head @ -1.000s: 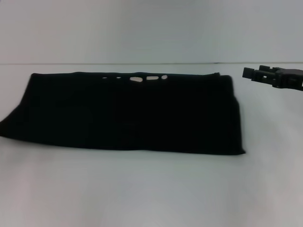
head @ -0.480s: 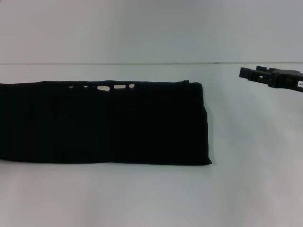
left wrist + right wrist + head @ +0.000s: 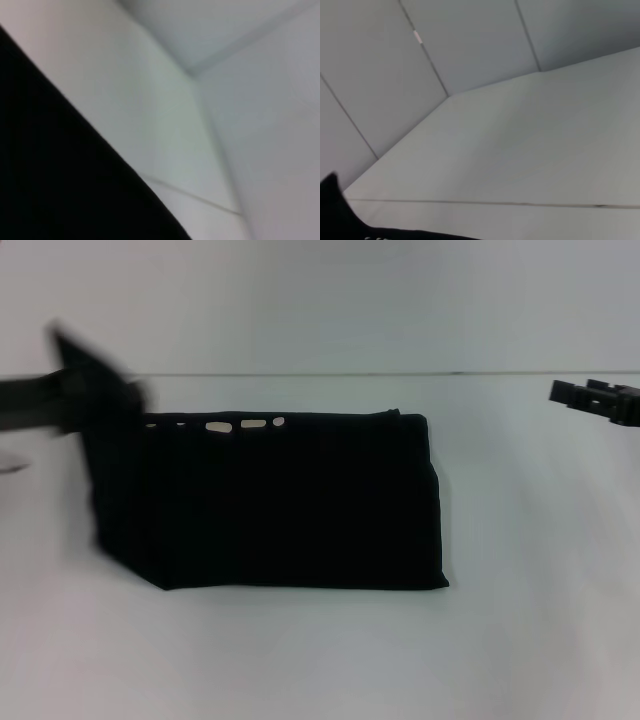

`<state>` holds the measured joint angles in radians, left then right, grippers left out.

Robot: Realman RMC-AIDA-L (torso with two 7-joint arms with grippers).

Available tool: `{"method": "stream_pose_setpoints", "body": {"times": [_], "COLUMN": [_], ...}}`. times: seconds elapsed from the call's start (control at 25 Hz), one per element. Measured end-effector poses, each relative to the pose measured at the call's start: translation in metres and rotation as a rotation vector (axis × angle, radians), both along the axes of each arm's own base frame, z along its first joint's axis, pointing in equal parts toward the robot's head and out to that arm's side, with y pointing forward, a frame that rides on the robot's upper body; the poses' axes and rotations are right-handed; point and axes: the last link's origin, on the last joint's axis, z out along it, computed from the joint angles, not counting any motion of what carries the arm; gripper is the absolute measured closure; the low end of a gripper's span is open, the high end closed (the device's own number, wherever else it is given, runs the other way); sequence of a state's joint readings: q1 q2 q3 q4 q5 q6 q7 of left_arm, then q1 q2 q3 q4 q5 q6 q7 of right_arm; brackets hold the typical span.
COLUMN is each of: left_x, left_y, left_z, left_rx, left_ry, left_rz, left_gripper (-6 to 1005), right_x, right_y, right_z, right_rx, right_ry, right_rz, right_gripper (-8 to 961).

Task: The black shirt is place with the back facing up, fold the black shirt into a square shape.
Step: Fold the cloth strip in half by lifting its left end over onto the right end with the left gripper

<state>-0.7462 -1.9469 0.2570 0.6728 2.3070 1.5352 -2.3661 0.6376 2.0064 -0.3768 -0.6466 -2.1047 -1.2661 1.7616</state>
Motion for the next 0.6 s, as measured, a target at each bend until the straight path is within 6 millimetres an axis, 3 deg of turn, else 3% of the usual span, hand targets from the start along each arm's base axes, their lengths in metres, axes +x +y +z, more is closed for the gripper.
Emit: {"method": "stream_pose_setpoints", "body": {"times": [0.12, 0.24, 0.32, 0.36, 0.4, 0.52, 0.6], "left_x": [0.05, 0.087, 0.089, 0.085, 0.085, 0.078, 0.08], "left_y": [0.018, 0.021, 0.017, 0.009, 0.009, -0.02, -0.037], "left_z": [-0.039, -0.101, -0.138, -0.169, -0.169, -0.208, -0.216], "left_rx": [-0.041, -0.074, -0.056, -0.036, -0.036, -0.001, 0.039], "left_ry": [-0.076, -0.106, -0.097, -0.106, -0.106, -0.17, -0.224], "left_rz": [-0.116, -0.165, -0.141, -0.097, -0.097, -0.073, -0.108], "left_gripper": [856, 848, 843, 840, 838, 830, 825], "right_x": [0.007, 0.011, 0.013, 0.013, 0.013, 0.014, 0.013], "right_y": [-0.002, -0.004, -0.004, -0.003, -0.003, -0.002, -0.001], "right_z": [0.01, 0.019, 0.022, 0.023, 0.023, 0.025, 0.025], "right_rx": [0.008, 0.016, 0.019, 0.017, 0.017, 0.02, 0.021], "right_ry": [-0.008, -0.019, -0.024, -0.031, -0.031, -0.044, -0.056], "right_rz": [-0.008, -0.013, -0.013, -0.01, -0.01, -0.009, -0.01], "right_gripper": [175, 174, 174, 174, 174, 174, 174]}}
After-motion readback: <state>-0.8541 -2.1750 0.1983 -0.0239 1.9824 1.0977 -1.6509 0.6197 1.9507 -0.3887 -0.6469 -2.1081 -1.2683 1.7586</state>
